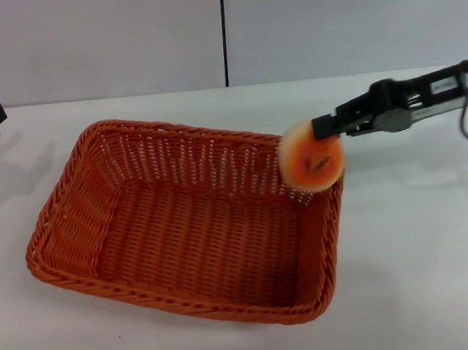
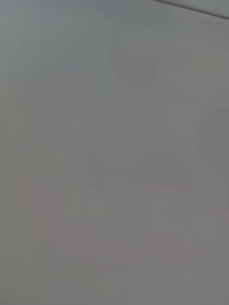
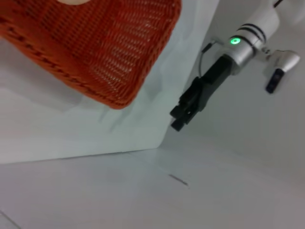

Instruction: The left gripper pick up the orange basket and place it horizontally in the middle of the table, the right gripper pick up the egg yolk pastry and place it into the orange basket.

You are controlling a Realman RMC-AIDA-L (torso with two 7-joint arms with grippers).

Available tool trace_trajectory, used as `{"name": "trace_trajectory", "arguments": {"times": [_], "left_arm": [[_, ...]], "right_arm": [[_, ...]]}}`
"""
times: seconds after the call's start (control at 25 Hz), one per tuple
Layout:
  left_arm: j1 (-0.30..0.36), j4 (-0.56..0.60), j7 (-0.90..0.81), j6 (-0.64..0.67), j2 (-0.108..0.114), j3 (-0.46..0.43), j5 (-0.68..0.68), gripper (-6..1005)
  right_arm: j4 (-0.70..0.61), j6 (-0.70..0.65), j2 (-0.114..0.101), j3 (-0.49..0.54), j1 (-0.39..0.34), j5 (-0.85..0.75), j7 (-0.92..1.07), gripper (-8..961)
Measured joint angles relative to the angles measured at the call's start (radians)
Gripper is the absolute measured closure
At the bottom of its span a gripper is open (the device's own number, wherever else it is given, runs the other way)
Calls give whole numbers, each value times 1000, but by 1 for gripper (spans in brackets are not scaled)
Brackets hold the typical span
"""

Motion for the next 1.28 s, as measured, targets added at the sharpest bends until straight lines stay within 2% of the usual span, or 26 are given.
{"name": "trace_trajectory", "arguments": {"times": [0.04, 0.28, 0.32, 0.48, 0.52, 0.64, 0.72, 0.88, 0.92, 0.96, 1.12, 1.24, 1.28], "left_arm": [[0, 0, 2, 1, 0, 0, -2, 360], [4, -4, 6, 2, 0, 1, -3, 359], [4, -6, 7, 2, 0, 1, -3, 359], [12, -13, 11, 7, 0, 0, -6, 358], [21, -16, 29, 12, 0, 0, -11, 358], [34, -28, 63, 17, -2, 0, -27, 356], [59, -65, 112, 31, -3, 0, -76, 356], [93, -89, 147, 44, -3, 0, -128, 354], [116, -101, 162, 50, -3, 0, -153, 354], [116, -101, 162, 50, -3, 0, -153, 354], [168, -142, 203, 62, -3, 0, -216, 352], [192, -171, 242, 77, -4, 0, -246, 351], [192, -171, 242, 77, -4, 0, -246, 351]], "right_arm": [[43, -38, -5, -4, 11, -7, -24, 848], [53, -61, -18, 19, -3, 6, -39, 745], [50, -41, -27, 46, -9, 13, -39, 728], [24, 24, -39, 122, -25, 52, -56, 659], [-12, 70, -45, 167, -54, 131, -83, 620], [-51, 86, -46, 189, -90, 206, -116, 504], [-88, 89, -35, 225, -153, 302, -209, 427], [-78, 81, -20, 272, -193, 335, -329, 361], [-57, 57, -7, 301, -216, 339, -433, 345], [-57, 57, -7, 301, -216, 339, -433, 345], [21, -24, 17, 378, -256, 344, -643, 344], [149, -129, 36, 432, -285, 363, -831, 345], [149, -129, 36, 432, -285, 363, -831, 345]]}}
